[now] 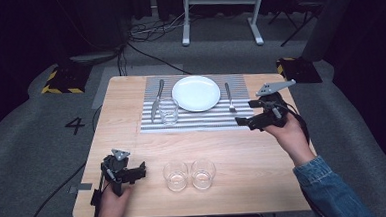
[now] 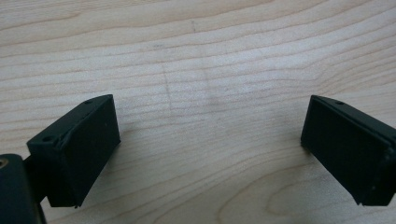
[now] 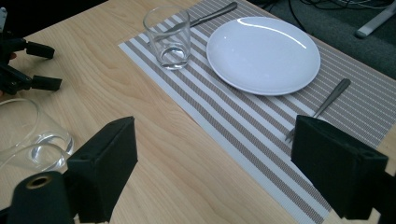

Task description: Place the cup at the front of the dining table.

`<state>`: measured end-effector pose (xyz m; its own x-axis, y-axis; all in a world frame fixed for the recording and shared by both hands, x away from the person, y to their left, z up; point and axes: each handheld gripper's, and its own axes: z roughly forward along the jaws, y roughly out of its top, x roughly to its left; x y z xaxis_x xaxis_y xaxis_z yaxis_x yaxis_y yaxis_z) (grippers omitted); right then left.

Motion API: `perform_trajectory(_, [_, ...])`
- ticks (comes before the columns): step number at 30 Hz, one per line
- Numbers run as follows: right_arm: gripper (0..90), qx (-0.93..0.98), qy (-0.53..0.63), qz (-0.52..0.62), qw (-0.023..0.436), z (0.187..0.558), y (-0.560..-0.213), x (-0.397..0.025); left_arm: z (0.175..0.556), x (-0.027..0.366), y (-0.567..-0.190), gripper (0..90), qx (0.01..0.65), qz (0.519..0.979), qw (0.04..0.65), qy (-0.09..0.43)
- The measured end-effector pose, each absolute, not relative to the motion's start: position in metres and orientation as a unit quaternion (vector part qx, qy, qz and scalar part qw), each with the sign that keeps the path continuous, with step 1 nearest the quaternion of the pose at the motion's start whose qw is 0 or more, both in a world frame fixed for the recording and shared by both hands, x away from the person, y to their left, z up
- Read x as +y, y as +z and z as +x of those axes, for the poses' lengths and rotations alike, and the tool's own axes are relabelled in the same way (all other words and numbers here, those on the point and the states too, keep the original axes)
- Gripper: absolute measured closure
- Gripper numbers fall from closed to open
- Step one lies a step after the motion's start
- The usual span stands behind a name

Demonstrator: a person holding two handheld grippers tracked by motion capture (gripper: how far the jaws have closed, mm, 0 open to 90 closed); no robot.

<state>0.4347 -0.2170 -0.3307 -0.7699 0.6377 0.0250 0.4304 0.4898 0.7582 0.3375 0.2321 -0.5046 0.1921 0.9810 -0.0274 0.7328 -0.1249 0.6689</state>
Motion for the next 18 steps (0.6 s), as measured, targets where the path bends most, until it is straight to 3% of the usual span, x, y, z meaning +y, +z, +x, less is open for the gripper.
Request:
perform_trajectory(3, [15.1, 0.849, 0.403, 0.321, 0.116, 0.431, -0.344, -0.226, 0.337, 0.232, -0.505, 4.6, 0.597, 0.718, 0.285, 0.217])
perform_trajectory(12, [15.2, 0.850, 0.379, 0.332, 0.154, 0.415, -0.372, -0.248, 0.338, 0.232, -0.505, 4.6, 0.597, 0.718, 0.285, 0.217])
perform_trajectory(18, [15.2, 0.846, 0.375, 0.350, 0.144, 0.409, -0.390, -0.260, 0.338, 0.232, -0.505, 4.6, 0.597, 0.718, 0.285, 0.217])
